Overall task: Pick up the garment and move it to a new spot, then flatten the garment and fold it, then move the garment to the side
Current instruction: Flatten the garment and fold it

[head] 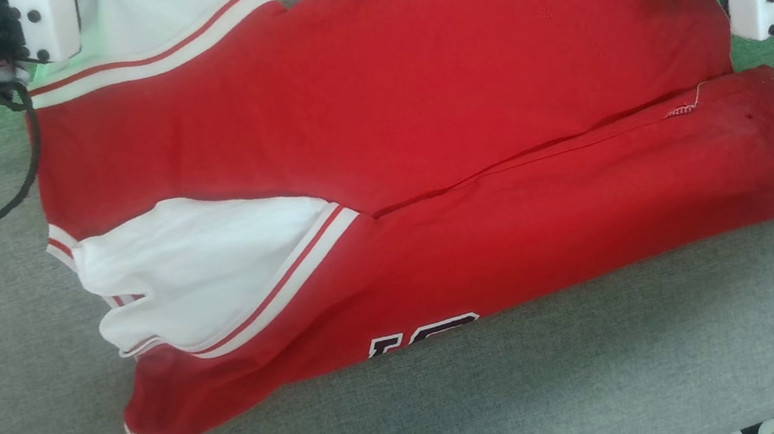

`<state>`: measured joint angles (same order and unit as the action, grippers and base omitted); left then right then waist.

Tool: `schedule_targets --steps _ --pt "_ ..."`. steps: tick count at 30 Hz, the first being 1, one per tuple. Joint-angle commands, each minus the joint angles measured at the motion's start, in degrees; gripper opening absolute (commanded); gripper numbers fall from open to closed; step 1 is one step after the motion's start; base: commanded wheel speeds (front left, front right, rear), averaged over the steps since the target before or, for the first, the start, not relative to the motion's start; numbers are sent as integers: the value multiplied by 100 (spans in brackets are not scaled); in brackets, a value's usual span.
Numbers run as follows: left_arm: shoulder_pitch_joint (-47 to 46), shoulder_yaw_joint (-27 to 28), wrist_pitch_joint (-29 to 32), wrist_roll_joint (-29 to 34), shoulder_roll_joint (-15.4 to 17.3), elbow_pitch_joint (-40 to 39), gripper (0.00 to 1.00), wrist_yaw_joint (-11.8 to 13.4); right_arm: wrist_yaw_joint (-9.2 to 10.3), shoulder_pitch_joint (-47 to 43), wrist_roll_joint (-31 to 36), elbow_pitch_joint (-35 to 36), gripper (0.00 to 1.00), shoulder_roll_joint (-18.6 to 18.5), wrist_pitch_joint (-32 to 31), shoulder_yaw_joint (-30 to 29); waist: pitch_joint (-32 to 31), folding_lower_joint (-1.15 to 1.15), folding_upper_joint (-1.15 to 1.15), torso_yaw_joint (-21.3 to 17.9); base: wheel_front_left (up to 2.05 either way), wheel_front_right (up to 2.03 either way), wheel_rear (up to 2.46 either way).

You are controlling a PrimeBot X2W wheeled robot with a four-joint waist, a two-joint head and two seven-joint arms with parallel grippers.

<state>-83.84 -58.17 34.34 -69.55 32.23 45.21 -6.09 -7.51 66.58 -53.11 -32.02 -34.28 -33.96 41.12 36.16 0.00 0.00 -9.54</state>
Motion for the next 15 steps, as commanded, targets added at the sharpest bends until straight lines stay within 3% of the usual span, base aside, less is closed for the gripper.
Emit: schedule_targets --steps 1,10,15 --pt "233 -96 -51 90 -98 100 0 -43 9 -91 -65 -121 0 26 52 178 -47 0 0 39 0 0 0" --pt "296 -64 -931 113 -174 -14 0 -131 9 -78 -322 -45 0 -213 867 211 -465 0 0 238 0 0 0" --pt "702 -210 -1450 -57 -87 -644 0 -141 9 -481 -442 226 0 -541 1208 419 -975 0 0 474 0 0 0"
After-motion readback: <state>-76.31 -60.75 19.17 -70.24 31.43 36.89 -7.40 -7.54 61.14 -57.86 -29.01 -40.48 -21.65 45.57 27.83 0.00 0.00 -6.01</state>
